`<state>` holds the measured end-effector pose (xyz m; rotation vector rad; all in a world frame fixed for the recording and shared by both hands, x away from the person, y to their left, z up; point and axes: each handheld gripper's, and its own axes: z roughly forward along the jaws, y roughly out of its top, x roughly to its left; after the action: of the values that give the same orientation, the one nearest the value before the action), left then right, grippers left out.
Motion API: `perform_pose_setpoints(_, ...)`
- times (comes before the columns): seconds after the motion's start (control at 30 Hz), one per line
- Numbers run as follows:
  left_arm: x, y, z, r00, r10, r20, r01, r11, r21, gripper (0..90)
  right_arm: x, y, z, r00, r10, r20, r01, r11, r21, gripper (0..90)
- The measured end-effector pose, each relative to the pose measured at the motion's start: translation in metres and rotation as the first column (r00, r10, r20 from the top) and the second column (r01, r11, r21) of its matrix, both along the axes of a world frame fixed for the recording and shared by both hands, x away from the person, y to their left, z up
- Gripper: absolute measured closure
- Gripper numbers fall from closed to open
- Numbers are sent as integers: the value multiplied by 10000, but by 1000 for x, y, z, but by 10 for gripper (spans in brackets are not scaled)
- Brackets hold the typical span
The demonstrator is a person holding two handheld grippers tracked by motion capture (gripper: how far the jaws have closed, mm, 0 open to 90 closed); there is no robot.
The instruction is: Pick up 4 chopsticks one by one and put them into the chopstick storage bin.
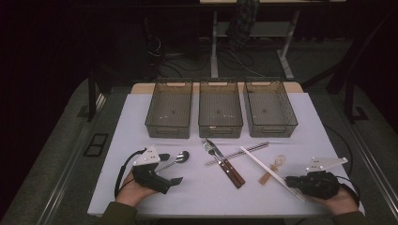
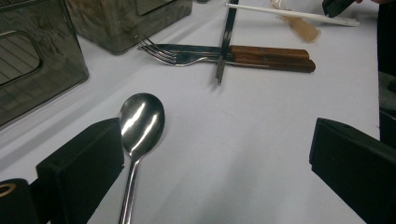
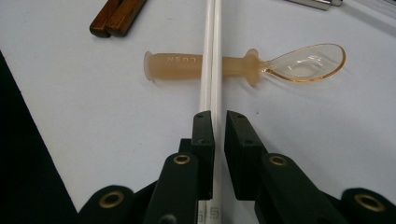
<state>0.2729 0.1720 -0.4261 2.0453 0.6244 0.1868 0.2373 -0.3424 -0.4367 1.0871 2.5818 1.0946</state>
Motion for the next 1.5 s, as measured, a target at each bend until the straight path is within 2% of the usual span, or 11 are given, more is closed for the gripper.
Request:
perform_pose_setpoints(1.07,0,-1,-1,10000,-45,-34,45,10000,81,19,8,0,-6,9999,-88,-60,86,9994,-349,815)
perform_pose_setpoints(1.17,0,-1,-1,10000,-63,-27,63,9999,102,19,8,4,-8,10000,-38,-76,34,9985,-555,803)
perform_pose_setpoints(1.37,0,-2,-1,10000,-81,-31,81,9999,123,19,7,10,-7,9998,101,171,-82,9941,-1077,805)
perform_pose_setpoints(1.5,0,-2,-1,9999,-91,-56,91,9999,117,19,7,12,-7,9998,60,189,-37,9930,-1179,807)
